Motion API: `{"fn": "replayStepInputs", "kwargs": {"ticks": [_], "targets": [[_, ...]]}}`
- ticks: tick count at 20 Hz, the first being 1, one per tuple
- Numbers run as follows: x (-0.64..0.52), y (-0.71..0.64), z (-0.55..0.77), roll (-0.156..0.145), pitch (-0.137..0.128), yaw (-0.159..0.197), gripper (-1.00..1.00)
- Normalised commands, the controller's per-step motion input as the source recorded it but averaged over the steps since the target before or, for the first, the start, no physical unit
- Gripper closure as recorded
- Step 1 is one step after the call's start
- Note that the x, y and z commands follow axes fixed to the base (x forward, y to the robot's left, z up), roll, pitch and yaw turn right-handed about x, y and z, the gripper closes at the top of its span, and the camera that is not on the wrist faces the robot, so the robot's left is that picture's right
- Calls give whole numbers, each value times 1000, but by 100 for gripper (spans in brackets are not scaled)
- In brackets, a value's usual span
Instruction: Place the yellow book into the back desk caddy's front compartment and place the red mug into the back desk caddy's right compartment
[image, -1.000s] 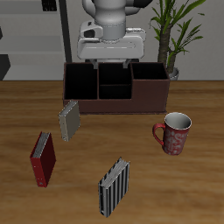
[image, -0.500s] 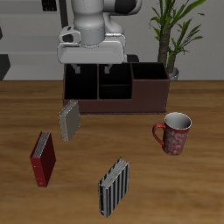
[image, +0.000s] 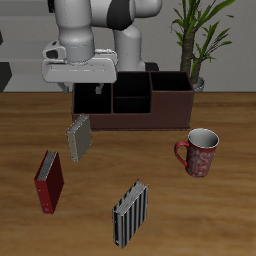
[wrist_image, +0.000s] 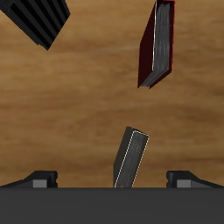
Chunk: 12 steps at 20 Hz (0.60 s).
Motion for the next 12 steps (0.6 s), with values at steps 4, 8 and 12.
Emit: {"fn": "replayStepInputs", "kwargs": {"ticks": [4, 8, 12], "targets": [[18, -161, -418, -14, -27, -14, -100], [35, -32, -498, -1, -9, -59, -100], [-50, -42, -407, 1, -59, -69, -100]]}}
